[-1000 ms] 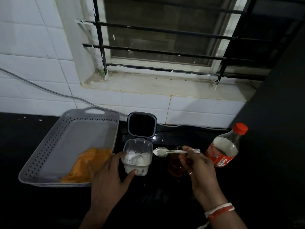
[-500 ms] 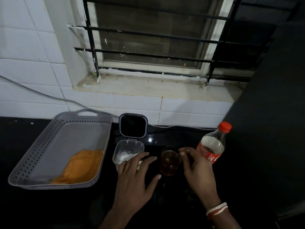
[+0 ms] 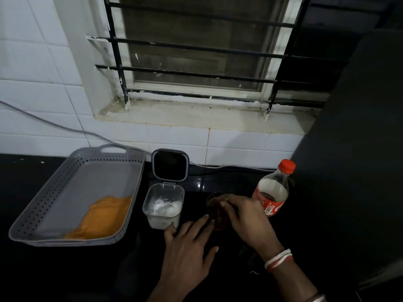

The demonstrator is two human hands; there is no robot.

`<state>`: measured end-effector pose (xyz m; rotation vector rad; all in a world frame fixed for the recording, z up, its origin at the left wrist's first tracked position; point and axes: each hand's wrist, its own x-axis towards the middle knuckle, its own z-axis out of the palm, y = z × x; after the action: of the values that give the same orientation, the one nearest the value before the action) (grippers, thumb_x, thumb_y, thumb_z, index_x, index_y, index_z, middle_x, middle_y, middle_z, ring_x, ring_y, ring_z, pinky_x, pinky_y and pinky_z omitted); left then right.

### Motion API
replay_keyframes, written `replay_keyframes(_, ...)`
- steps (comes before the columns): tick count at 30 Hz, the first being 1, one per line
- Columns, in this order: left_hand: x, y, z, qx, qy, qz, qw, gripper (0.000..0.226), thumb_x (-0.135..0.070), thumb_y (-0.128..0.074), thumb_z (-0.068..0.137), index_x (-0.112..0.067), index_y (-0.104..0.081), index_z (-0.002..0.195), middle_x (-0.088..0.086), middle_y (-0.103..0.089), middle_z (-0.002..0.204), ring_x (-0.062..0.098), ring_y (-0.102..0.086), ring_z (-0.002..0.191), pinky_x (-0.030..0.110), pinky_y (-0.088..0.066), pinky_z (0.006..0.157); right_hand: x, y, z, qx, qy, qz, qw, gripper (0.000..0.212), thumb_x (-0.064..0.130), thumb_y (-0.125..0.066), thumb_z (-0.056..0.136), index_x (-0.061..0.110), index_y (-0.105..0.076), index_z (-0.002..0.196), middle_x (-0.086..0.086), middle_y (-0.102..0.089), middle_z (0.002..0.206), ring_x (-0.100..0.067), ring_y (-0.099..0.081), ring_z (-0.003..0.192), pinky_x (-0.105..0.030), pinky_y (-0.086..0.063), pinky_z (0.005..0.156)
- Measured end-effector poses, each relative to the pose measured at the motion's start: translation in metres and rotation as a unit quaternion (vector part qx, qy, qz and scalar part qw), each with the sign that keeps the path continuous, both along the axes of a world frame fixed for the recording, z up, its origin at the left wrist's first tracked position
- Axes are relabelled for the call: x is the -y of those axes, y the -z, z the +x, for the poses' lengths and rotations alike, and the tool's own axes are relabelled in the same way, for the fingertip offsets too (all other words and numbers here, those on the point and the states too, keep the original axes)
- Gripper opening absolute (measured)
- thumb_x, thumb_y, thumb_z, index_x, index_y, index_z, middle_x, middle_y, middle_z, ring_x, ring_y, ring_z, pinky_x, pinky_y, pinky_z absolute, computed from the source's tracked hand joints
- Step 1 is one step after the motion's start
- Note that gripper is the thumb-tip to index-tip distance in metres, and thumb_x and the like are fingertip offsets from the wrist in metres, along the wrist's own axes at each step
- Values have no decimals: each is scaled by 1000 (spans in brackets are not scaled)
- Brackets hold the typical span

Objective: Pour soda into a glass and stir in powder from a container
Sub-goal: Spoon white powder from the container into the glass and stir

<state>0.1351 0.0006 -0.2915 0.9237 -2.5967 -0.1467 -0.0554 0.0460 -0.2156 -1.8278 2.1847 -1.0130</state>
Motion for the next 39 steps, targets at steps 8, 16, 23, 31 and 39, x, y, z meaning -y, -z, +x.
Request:
replay_keyframes(8, -7, 2, -5, -5, 8, 15, 1000, 79, -62, -62, 80, -33, -48, 152, -6, -36, 167, 7, -63, 115, 42, -42, 84, -2, 3, -11, -75, 15, 44, 996, 16, 25, -55, 98, 26, -71, 100, 7, -76, 91, -9, -71, 81, -28, -56, 73)
replay_keyframes(16, -7, 6, -7, 3, 7, 10, 1000, 86, -62, -54, 77, -30, -43, 156, -5, -32, 169, 6, -66, 108, 41, -31, 83, 2, -1, -12, -87, 13, 26, 996, 20, 24, -55, 101, 29, -72, 110, 10, -76, 102, -6, -70, 91, -24, -56, 80)
replay_keyframes(23, -6, 3, -8, -23, 10, 33, 999, 81, -60, -64, 74, -32, -51, 149, -9, -37, 166, 4, -66, 108, 38, -26, 84, 8, -2, -2, -29, -16, 48, 998, 20, 28, -54, 100, 31, -71, 109, 14, -76, 98, -2, -70, 88, -23, -57, 79)
replay_keyframes(31, -4, -2, -6, -20, 17, 39, 999, 80, -61, -65, 73, -34, -52, 148, -12, -40, 164, 3, -67, 105, 40, -27, 87, 2, -1, -9, -96, 9, 73, 993, 18, 29, -52, 99, 27, -70, 101, 7, -75, 91, -10, -70, 82, -30, -55, 73)
replay_keyframes(39, -2, -5, -5, -26, 29, 32, 999, 82, -62, -68, 72, -34, -52, 148, -11, -44, 161, 4, -68, 103, 41, -30, 87, 6, -7, -8, -102, 51, 33, 993, 20, 27, -53, 100, 28, -72, 106, 10, -76, 98, -6, -70, 87, -26, -56, 78)
